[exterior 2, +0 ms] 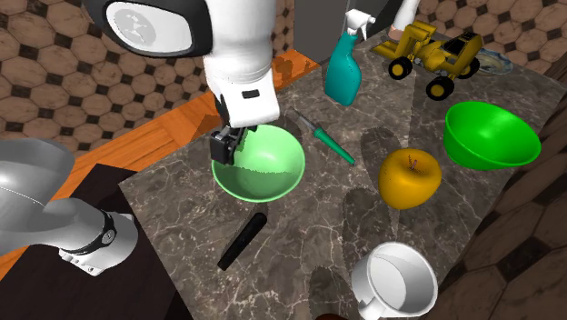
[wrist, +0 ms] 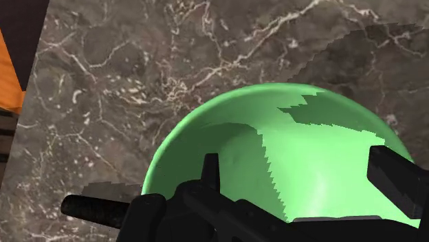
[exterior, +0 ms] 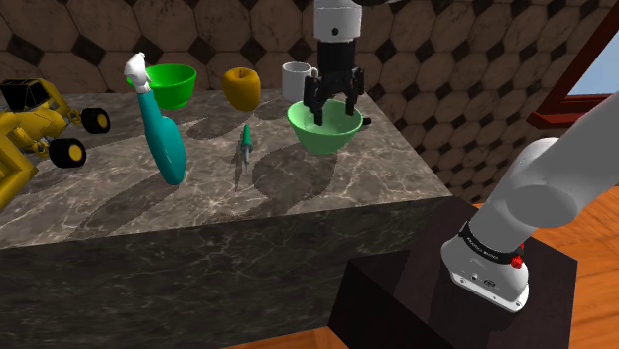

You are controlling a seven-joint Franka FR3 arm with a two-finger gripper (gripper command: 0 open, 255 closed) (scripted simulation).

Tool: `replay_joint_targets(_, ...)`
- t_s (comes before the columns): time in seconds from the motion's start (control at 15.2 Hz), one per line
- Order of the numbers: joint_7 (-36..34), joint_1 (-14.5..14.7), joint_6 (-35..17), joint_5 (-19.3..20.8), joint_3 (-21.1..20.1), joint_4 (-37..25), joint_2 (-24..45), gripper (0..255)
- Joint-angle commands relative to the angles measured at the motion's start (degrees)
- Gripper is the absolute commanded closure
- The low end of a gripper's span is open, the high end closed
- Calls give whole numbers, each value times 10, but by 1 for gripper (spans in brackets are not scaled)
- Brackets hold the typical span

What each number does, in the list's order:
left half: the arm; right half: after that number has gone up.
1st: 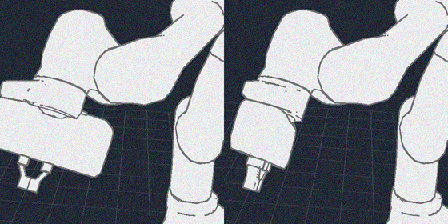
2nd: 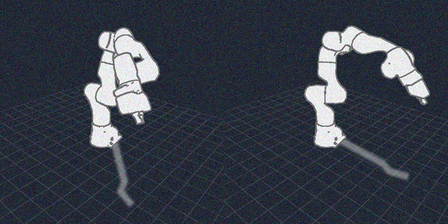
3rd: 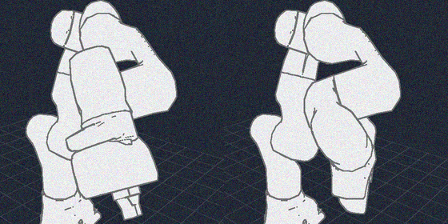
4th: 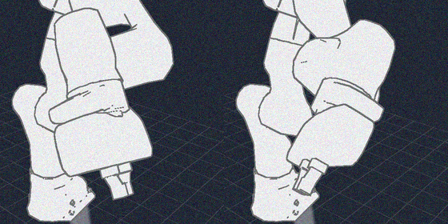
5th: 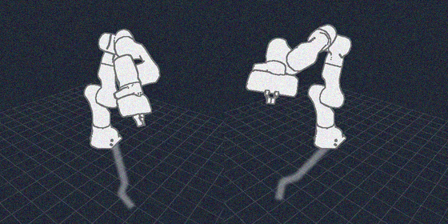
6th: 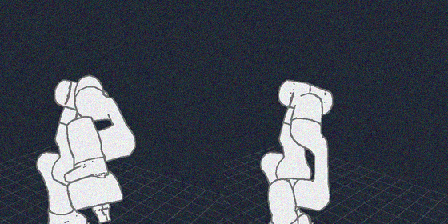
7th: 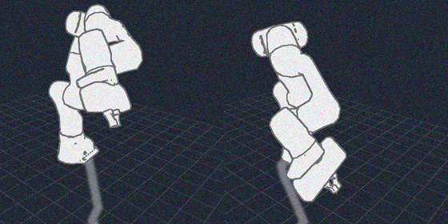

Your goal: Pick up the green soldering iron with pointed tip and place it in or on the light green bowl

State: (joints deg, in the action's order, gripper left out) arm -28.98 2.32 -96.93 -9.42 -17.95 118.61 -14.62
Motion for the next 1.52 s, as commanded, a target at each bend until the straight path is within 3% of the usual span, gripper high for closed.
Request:
replay_joint_targets(0.0,-34,3,-13,8,-17,-37,48,0)
replay_joint_targets(0.46,-141,27,-29,62,-52,-183,210,0)
replay_joint_targets(0.99,-237,90,7,135,-52,-408,404,0)
replay_joint_targets(1.45,-237,87,-48,134,-51,-348,400,0)
